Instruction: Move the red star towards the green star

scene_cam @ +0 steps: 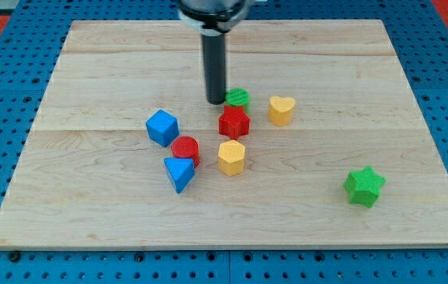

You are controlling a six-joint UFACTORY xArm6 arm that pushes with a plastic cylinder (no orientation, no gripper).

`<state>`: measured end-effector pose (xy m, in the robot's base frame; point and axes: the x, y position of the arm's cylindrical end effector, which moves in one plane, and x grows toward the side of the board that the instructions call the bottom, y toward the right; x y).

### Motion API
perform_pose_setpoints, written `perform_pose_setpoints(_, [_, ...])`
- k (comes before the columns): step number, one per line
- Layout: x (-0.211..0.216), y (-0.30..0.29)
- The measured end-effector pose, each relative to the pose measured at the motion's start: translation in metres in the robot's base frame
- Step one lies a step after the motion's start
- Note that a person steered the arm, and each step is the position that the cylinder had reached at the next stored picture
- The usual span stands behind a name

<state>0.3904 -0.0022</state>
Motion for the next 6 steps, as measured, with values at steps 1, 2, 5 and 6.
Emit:
perform_pose_setpoints(1, [0.032, -0.009])
perform_pose_setpoints(2, [0.05, 0.022])
perform_pose_setpoints(5, [0.078, 0.067])
perform_pose_setpoints(6, [0.073, 0.071])
